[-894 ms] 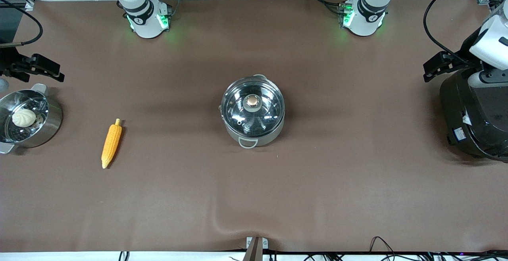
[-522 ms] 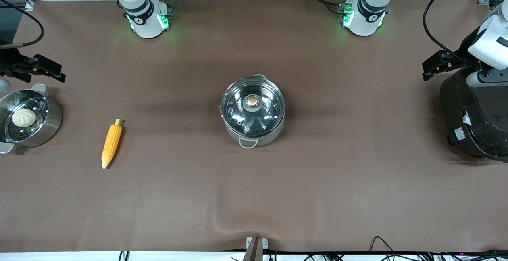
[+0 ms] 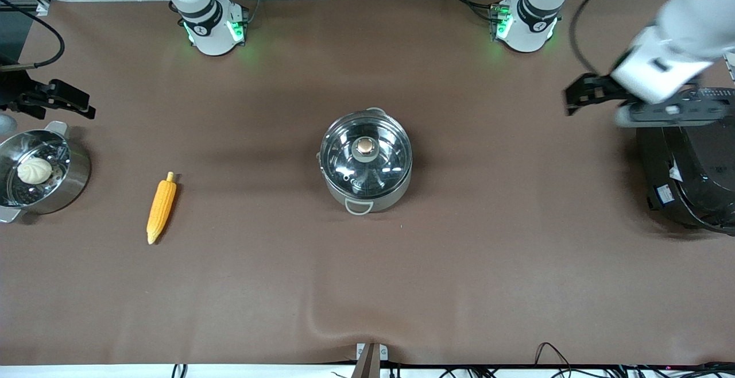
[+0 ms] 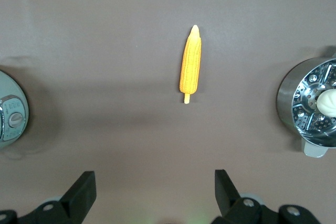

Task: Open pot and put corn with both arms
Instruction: 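Reach the left gripper to the glass lid knob while the right gripper reaches the corn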

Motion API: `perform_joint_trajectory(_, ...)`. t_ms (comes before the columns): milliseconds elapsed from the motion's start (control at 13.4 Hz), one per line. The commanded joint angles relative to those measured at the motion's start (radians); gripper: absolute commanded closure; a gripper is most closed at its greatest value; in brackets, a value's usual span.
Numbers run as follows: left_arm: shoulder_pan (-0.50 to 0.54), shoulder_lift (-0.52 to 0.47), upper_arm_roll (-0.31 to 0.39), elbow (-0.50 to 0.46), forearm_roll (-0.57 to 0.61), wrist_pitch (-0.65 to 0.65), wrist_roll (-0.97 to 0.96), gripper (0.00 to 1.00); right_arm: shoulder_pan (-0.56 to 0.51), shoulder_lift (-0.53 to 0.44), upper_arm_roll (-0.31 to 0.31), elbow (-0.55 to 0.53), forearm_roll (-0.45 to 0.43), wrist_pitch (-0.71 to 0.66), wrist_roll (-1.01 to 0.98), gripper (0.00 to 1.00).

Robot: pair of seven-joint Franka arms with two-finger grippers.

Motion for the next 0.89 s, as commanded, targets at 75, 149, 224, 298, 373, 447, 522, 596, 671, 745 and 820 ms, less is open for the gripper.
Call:
perform_joint_trajectory(75,-0.137,0.14,-0.021,0.098,-0.007,0.022,-0.287,0.0,-0.031,0.002,0.015,-0.069,0.005,0.035,-0.014,0.0)
perform_joint_trajectory(149,-0.18,0.168,-0.021,0.109,-0.005,0.051,-0.347,0.0,-0.031,0.002,0.013,-0.086,0.005,0.049,-0.014,0.0)
perform_joint_trajectory(224,-0.21,0.194,-0.021,0.115,-0.005,0.072,-0.41,0.0,-0.031,0.002,0.013,-0.112,0.005,0.069,-0.014,0.0)
perform_joint_trajectory(298,-0.244,0.222,-0.021,0.121,-0.005,0.11,-0.473,0.0,-0.033,0.002,0.013,-0.13,0.005,0.087,-0.015,0.0)
perform_joint_trajectory(373,-0.282,0.257,-0.02,0.127,-0.004,0.155,-0.541,0.0,-0.037,0.002,0.013,-0.156,0.005,0.107,-0.014,0.0)
perform_joint_trajectory(447,-0.319,0.291,-0.017,0.136,0.0,0.186,-0.598,0.0,-0.045,0.006,0.013,-0.184,0.005,0.13,-0.015,0.0)
perform_joint_trajectory(522,-0.349,0.321,-0.012,0.147,0.003,0.207,-0.639,0.0,-0.049,0.014,0.013,-0.21,0.005,0.159,-0.015,0.0)
perform_joint_trajectory(596,-0.37,0.349,-0.011,0.162,0.004,0.223,-0.671,0.0,-0.056,0.034,0.013,-0.234,0.003,0.188,-0.018,0.0)
perform_joint_trajectory(671,-0.393,0.38,-0.008,0.179,0.006,0.241,-0.711,0.0,-0.075,0.064,0.013,-0.256,0.003,0.228,-0.02,0.0)
perform_joint_trajectory(745,-0.416,0.413,-0.005,0.196,0.006,0.264,-0.753,0.0,-0.107,0.101,0.013,-0.276,0.003,0.271,-0.026,0.0)
perform_joint_trajectory(820,-0.442,0.447,0.001,0.213,0.012,0.285,-0.797,0.0,-0.134,0.145,0.013,-0.282,0.003,0.309,-0.061,0.0)
